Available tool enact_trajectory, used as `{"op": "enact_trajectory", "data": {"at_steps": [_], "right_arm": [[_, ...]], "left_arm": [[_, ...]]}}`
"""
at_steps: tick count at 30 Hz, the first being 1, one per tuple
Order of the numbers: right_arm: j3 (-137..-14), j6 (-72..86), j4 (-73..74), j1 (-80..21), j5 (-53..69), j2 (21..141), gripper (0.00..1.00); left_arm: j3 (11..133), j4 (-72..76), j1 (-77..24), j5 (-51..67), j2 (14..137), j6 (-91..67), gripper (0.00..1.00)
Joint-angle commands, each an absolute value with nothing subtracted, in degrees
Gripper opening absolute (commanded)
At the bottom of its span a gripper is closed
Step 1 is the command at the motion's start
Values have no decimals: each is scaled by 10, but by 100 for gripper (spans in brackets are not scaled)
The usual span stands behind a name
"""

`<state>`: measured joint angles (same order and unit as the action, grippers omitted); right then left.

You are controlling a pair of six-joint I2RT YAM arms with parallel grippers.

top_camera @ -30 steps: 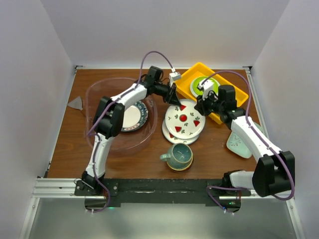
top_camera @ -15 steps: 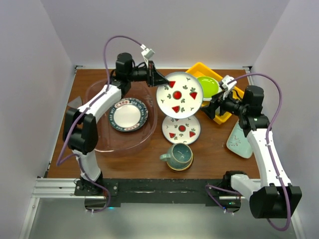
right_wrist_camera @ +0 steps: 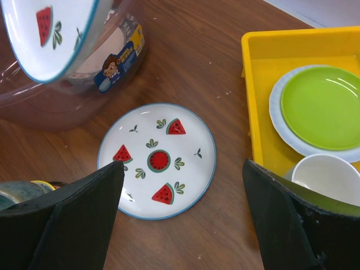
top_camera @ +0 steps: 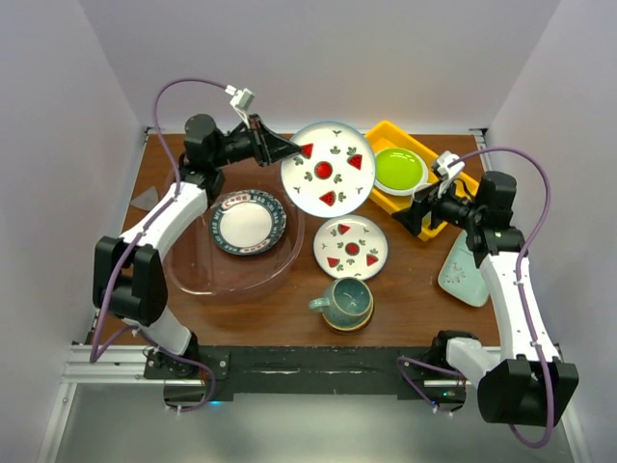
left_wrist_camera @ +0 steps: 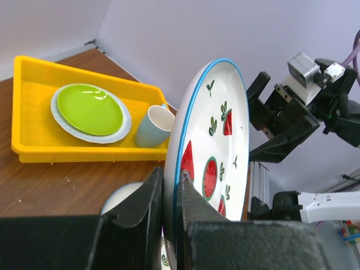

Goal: Place the mixed dishes into the plastic bin
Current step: Pick up the plate at the center of the board.

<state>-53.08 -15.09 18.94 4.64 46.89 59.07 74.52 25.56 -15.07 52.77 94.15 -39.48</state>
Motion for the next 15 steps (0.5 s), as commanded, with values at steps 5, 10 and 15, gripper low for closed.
{"op": "enact_trajectory", "data": {"at_steps": [5, 10, 15], "right_arm": [[-524, -149, 177, 56, 490, 584, 91], [-523, -151, 178, 59, 490, 587, 91], [-522, -153, 179, 62, 490, 590, 91]], "left_arm": [[692, 417, -101, 481, 829, -513, 0], [659, 450, -75, 474, 796, -550, 0], [611, 464, -36, 465, 741, -576, 0]]}}
